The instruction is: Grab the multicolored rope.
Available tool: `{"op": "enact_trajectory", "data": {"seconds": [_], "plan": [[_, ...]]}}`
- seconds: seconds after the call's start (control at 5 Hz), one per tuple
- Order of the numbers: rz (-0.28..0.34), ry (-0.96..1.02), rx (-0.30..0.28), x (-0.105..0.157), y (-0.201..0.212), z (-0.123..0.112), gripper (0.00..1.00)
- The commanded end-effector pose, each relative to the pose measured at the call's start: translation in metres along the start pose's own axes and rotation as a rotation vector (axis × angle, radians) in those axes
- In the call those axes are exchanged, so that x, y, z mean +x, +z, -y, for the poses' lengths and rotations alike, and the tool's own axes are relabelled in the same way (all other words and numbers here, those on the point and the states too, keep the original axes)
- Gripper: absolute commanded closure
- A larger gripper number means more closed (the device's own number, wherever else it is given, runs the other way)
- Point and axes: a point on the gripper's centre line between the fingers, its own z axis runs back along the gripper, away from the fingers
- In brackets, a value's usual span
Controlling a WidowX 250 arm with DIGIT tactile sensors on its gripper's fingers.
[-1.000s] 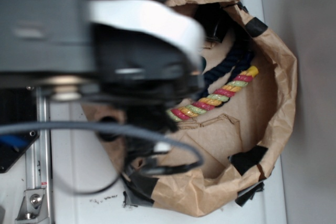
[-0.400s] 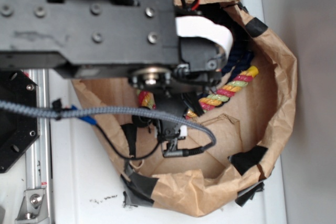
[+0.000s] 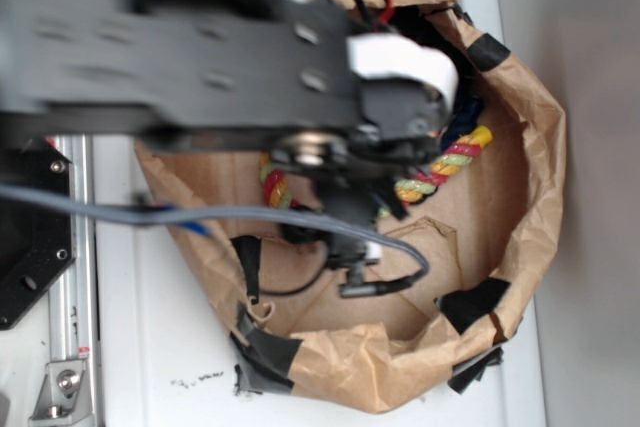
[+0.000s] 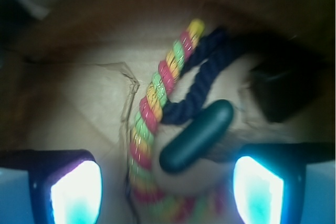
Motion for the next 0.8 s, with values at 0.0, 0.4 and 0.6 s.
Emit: {"op": "enact_trajectory", "data": {"seconds": [0.0,0.4,0.6], "plan": [[-0.011,-0.040,-0.035,0.003,-0.035,0.029,0.00],[-0.126,-0.071,0.026,-0.020,-0.075,0.038,1.00],[-0.098,-0.069,0.058,-0.014,-0.075,0.031,1.00]]}}
